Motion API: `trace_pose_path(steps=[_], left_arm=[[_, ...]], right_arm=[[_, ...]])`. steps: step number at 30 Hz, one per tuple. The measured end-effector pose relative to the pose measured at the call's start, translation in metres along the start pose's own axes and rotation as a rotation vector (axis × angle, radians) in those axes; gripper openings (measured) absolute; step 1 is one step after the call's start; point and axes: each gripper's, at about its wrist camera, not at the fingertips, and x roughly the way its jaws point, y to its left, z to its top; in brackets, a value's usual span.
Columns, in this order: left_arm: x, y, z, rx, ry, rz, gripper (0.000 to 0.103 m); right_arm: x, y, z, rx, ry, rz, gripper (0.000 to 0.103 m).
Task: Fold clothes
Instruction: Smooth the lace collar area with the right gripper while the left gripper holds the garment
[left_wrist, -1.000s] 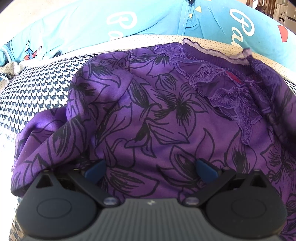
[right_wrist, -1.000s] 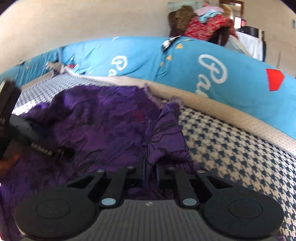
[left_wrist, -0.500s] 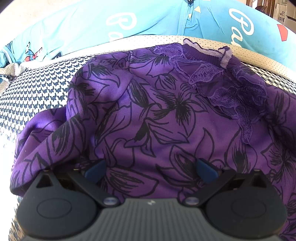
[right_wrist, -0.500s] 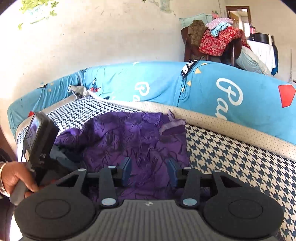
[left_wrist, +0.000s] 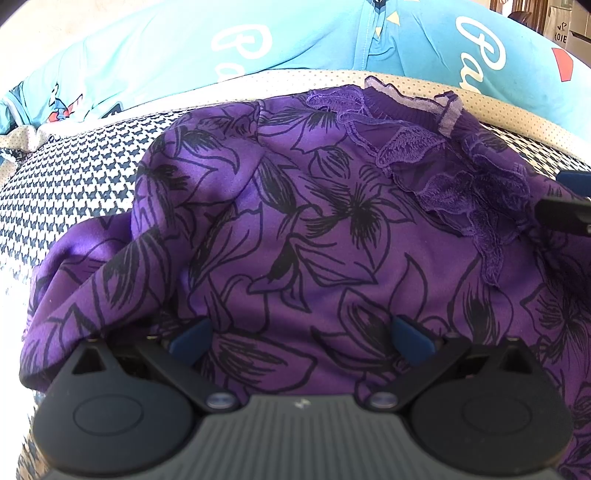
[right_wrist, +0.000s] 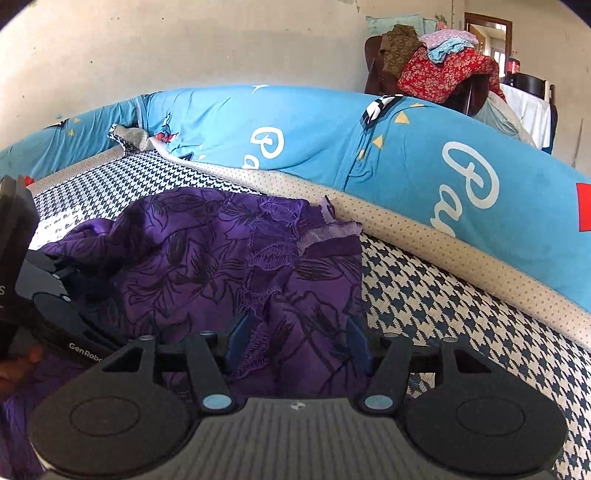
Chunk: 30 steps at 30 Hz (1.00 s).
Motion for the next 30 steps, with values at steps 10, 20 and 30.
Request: trace_pose_path(steps=[10, 20, 30], left_arm=[[-0.005, -0.005, 0.002, 0.035, -0.041, 0.02, 0.103], [-0.012, -0.009, 0.007, 0.06, -0.071, 0.001, 0.103], [-0.017, -0.006, 0.007, 0.059, -0.087, 0.034, 0.103]], right_arm=[[0.007, -0.018, -0.001, 0.06, 0.013, -0.1, 0.014], [-0.001, -0.095, 0.001, 0.302, -0.101, -0.546, 0.009], [0.019, -0.107, 0.009, 0.296, -0.141, -0.644, 0.009]])
